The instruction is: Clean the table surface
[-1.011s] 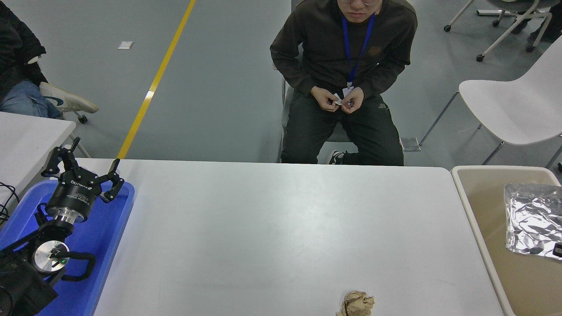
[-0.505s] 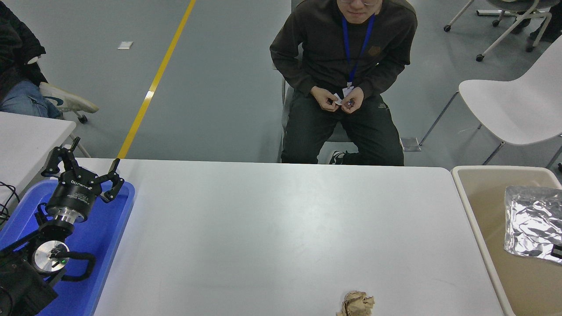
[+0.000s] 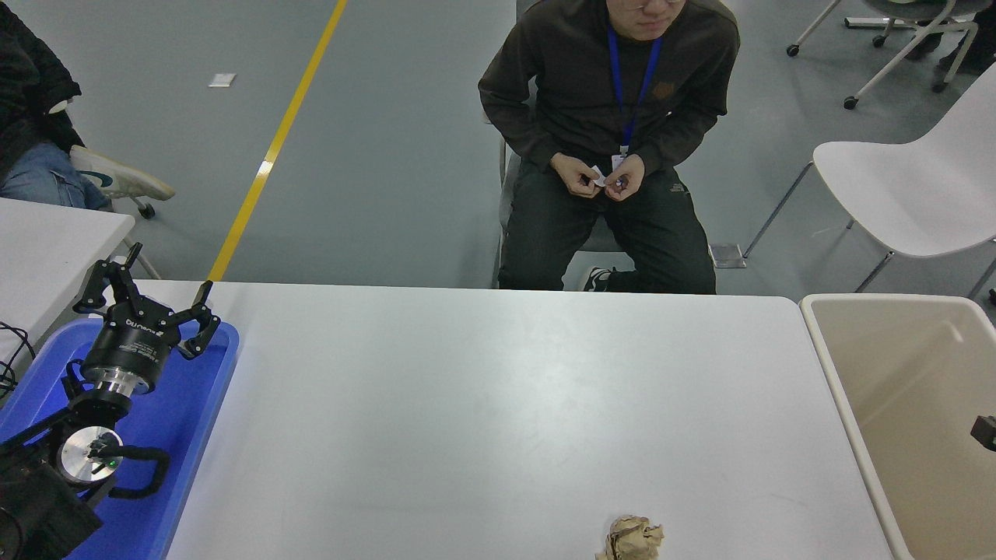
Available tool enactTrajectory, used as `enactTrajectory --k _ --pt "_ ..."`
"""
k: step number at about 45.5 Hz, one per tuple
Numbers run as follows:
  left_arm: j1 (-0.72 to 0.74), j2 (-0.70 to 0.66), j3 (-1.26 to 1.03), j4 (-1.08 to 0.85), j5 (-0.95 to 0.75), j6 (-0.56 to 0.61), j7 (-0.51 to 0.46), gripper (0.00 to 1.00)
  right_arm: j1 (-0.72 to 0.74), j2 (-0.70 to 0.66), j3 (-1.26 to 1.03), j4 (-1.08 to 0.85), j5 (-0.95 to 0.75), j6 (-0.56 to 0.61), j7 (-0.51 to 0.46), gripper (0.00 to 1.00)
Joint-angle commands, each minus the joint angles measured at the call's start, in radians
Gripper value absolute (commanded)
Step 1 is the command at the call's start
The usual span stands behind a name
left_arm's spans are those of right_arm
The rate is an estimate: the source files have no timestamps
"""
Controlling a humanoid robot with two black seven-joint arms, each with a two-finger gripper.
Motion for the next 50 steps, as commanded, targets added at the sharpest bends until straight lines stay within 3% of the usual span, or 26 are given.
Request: enactTrajectory --k 1,12,25,32,50 --pt "0.000 0.000 0.000 0.000 0.000 0.000 0.000 1.00 0.005 -0.007 0.013 -0.006 0.029 0.000 -0.001 1.00" --pt "0.000 0.000 0.000 0.000 0.000 0.000 0.000 1.00 0.016 -0.044 0.103 0.034 0.073 0.008 -0.001 1.00" --pt "0.000 0.000 0.000 0.000 0.000 0.000 0.000 1.00 0.019 -0.210 0.566 0.379 0.073 0.014 -0.001 1.00" --pt "0.000 0.000 0.000 0.000 0.000 0.000 0.000 1.00 -0.003 -0.208 0.838 0.416 0.073 0.014 0.005 1.00" --pt "0.000 0.000 0.000 0.000 0.000 -0.001 0.000 1.00 -0.104 -0.143 1.257 0.629 0.098 0.023 -0.004 1.00"
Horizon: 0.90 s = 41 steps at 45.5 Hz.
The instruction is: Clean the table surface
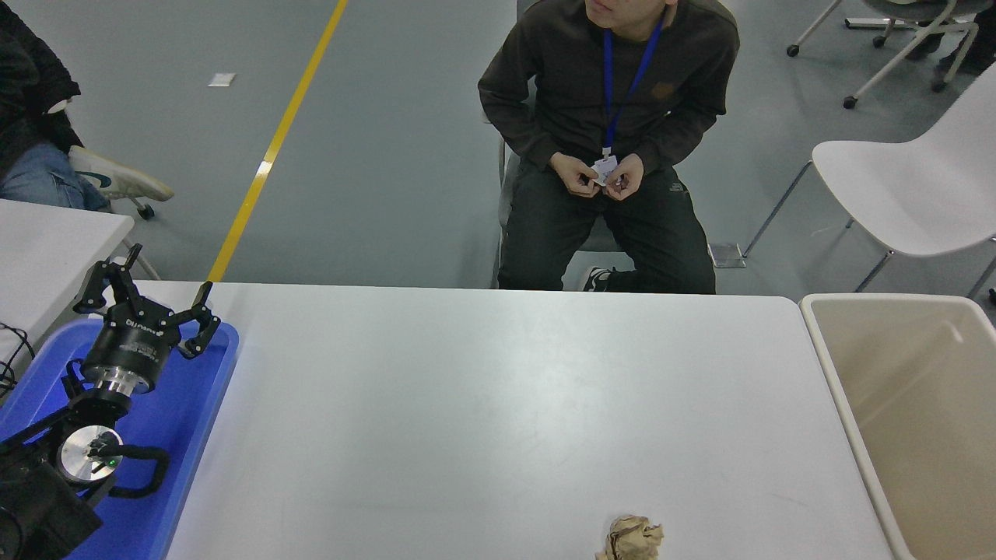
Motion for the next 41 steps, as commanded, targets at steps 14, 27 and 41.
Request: enactTrajectory --k 14,27,41 --pt "0.000 0.000 0.000 0.000 0.000 0.000 0.000 1.00 -0.055 0.065 0.322 0.189 0.394 0.173 -0.102 1.00" --pt "0.000 0.000 0.000 0.000 0.000 0.000 0.000 1.00 -0.075 0.136 0.399 0.278 0.427 0.271 -0.105 1.00" --pt "0.000 0.000 0.000 0.000 0.000 0.000 0.000 1.00 -0.088 0.263 0.442 0.364 0.423 0.325 -0.093 1.00"
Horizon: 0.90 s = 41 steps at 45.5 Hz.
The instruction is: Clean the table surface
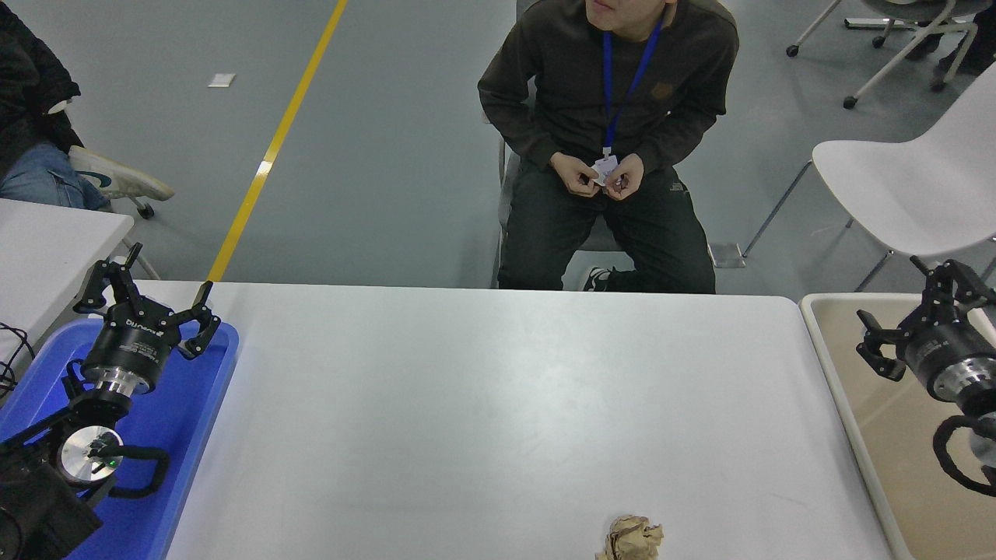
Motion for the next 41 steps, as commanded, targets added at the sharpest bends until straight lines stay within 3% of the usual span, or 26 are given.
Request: enactTrajectory --k 1,15,26,35,41 --pt "0.000 0.000 0.000 0.000 0.000 0.000 0.000 1.00 -0.009 0.097 0.035 0.073 0.014 0.040 0.004 1.00" --pt "0.000 0.000 0.000 0.000 0.000 0.000 0.000 1.00 -0.031 0.211 0.032 0.102 0.014 0.086 0.008 1.00" --pt "0.000 0.000 0.000 0.000 0.001 0.000 0.000 1.00 -0.064 0.228 0.035 0.131 0.012 0.106 0.082 1.00" --pt "0.000 0.000 0.000 0.000 0.000 0.000 0.000 1.00 -0.066 0.226 0.058 0.122 -0.018 0.020 0.106 1.00" --pt "0.000 0.000 0.000 0.000 0.000 0.000 0.000 1.00 -0.070 0.228 0.075 0.122 -0.133 -0.037 0.155 1.00"
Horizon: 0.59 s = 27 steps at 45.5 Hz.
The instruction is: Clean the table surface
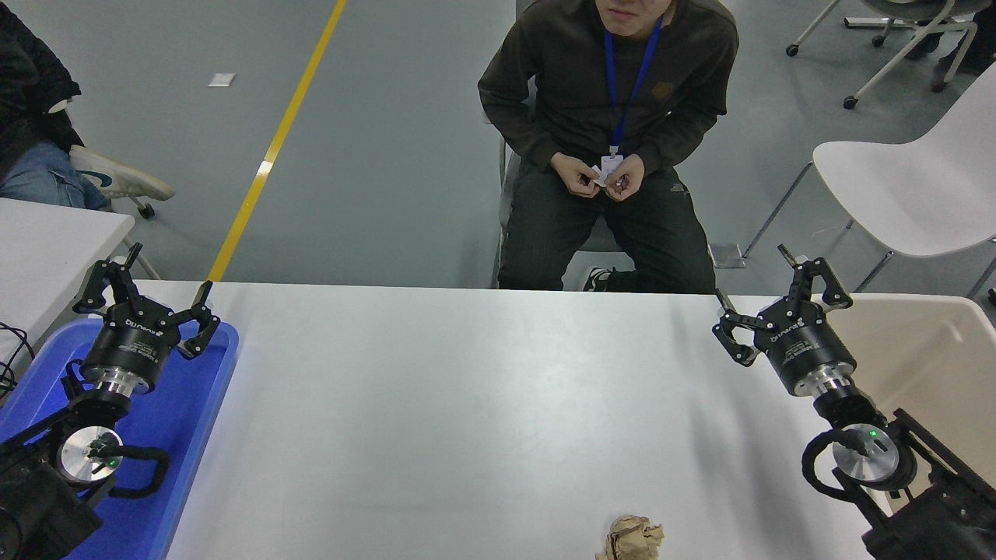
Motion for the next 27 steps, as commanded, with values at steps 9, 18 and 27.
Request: enactTrajectory --k 9,18,27 --pt "0.000 0.000 0.000 0.000 0.000 0.000 0.000 1.00 -0.022 0.003 0.042 0.015 -0.239 -0.108 0.072 1.00" --pt "0.000 0.000 0.000 0.000 0.000 0.000 0.000 1.00 -0.024 -0.032 0.029 0.032 -0.239 -0.143 0.067 1.00" --pt "0.000 0.000 0.000 0.000 0.000 0.000 0.000 1.00 -0.065 -0.113 -0.034 0.165 -0.236 -0.211 0.017 1.00"
